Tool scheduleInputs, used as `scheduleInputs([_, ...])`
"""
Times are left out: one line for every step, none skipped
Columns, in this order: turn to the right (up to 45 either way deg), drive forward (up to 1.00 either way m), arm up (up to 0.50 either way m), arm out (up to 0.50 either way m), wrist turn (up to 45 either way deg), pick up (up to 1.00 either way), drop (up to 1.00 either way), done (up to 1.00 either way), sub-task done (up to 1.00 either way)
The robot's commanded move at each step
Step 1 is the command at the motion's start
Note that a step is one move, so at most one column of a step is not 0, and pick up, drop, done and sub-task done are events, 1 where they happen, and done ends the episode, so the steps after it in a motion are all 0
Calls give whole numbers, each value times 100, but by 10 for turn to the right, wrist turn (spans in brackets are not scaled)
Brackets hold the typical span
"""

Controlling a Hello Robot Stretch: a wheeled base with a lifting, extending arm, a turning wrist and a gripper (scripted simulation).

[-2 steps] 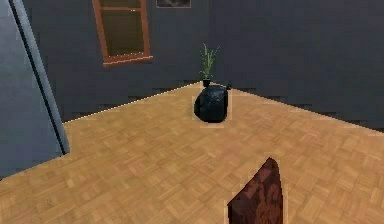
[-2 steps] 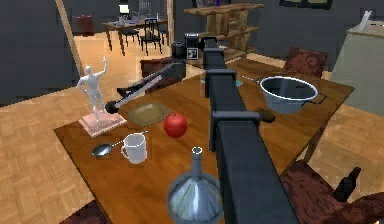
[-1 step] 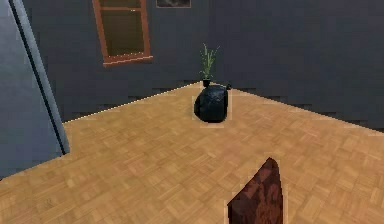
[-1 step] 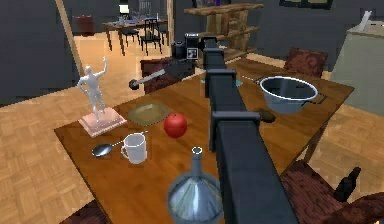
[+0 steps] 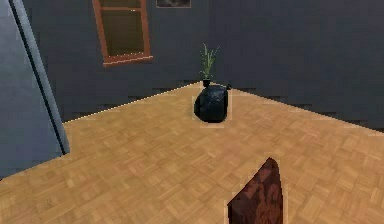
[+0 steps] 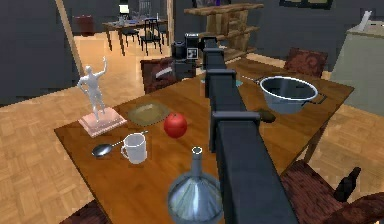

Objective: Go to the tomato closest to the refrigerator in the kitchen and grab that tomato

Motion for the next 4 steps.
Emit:
scheduleInputs([0, 0, -26, 0, 0, 0, 0, 0, 0])
scheduleInputs([0, 0, 0, 0, 0, 100, 0, 0, 0])
scheduleInputs([0, 0, 10, 0, 0, 0, 0, 0, 0])
scheduleInputs([0, 0, 0, 0, 0, 0, 0, 100, 0])
